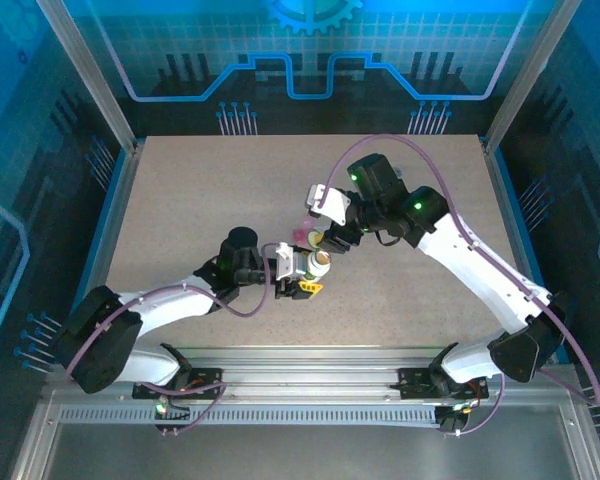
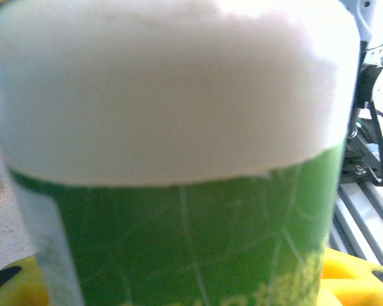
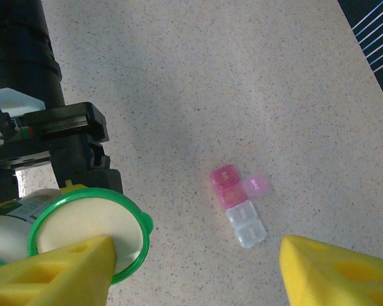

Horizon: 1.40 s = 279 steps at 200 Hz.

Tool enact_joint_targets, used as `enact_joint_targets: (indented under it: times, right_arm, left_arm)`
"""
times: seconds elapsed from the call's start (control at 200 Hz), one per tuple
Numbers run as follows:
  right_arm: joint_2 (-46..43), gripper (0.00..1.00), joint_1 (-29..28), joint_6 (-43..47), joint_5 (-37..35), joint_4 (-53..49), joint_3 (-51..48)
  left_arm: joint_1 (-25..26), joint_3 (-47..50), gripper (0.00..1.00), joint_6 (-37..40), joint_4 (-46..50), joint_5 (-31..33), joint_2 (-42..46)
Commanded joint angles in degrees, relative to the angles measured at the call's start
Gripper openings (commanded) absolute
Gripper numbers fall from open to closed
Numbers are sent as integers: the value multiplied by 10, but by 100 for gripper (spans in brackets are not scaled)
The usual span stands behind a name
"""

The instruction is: Sort the pills into containers

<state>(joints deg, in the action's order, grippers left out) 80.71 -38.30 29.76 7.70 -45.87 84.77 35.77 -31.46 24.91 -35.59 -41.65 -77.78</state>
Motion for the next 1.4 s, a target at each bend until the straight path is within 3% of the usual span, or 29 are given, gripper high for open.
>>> enact_joint_targets:
  times: [0.0,0.185,0.475,0.735,0.966,1.391]
  right_arm:
    - [-7,70,-14,-26,10,11,-31]
    - [-50,71,-13,-65,10,9,-35]
    - [-130,77,-12,-144,-28,-18,-55]
    - [-183,79,-14,-195,8,18,-110]
    - [-143,74,-15,-249,17,96,-142]
    - [-49,64,-19,-251,59,130,-107]
  left_arm:
    - [4,6,0,-24,-108,39,-6]
    - [4,8,0,-40,-132,77,-29]
    - [-5,31,0,-89,-247,160,-64]
    - [-10,34,0,-146,-328,204,-94]
    - [-8,36,0,-174,-364,204,-105]
    - [-7,30,0,-176,-315,175,-84]
